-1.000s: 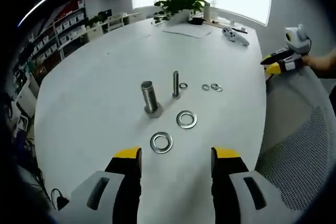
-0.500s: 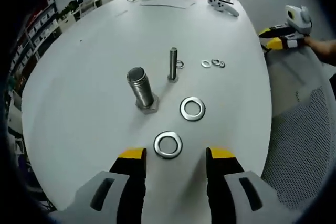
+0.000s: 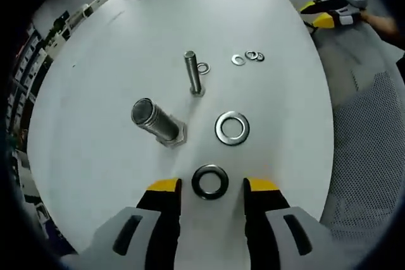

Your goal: Place the washer onto the threaded stud by aligning its center hole with the stud, sliding it down to the base, and recovering from edge contact or off-axis alignment until the washer reaches the visible bottom stop.

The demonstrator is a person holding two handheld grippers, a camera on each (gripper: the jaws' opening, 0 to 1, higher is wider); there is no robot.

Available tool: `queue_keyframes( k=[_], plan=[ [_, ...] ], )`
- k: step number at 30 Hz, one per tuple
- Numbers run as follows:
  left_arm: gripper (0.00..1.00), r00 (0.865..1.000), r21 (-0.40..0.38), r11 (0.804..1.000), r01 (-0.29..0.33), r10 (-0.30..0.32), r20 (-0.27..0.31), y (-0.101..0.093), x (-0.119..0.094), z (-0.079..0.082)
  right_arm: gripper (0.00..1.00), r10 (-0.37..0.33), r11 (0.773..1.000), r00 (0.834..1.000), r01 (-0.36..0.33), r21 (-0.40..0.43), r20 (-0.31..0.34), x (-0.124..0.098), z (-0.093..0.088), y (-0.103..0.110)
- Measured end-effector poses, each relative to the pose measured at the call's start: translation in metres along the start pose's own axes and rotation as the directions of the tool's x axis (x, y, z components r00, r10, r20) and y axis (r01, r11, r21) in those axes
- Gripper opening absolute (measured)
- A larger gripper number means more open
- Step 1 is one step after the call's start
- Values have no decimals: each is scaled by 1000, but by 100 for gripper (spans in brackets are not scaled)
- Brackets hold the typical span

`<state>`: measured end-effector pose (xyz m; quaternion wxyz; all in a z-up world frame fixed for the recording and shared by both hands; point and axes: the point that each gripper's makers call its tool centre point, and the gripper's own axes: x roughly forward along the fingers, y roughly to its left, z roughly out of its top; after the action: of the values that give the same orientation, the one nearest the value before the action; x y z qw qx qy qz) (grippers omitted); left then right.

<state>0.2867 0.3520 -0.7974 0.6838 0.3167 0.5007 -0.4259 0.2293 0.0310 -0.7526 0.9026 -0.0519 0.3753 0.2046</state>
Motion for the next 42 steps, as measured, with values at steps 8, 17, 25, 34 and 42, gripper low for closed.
queue_keyframes(
  k=[8, 17, 25, 34, 42],
  plan=[
    [35, 1000, 20, 1000, 6, -5, -27, -3, -1, 0, 35, 0, 1000, 1000, 0, 3, 7, 0, 1, 0],
    [34, 998, 35, 999, 10, -8, -58, -4, -1, -1, 34, 2, 1000, 1000, -2, 3, 9, 0, 1, 0],
    [25, 995, 88, 996, 23, -15, -96, -7, -2, -1, 34, 4, 1000, 1000, -4, 2, 5, 0, 1, 0],
    [20, 995, 94, 995, 15, -6, -97, -6, 0, -2, 34, 8, 1000, 1000, -8, 2, 3, 0, 0, 1],
    [19, 999, 110, 993, -34, 37, -34, -5, -3, -2, 34, 9, 1000, 1000, -9, 3, 10, 0, 1, 1]
  ],
)
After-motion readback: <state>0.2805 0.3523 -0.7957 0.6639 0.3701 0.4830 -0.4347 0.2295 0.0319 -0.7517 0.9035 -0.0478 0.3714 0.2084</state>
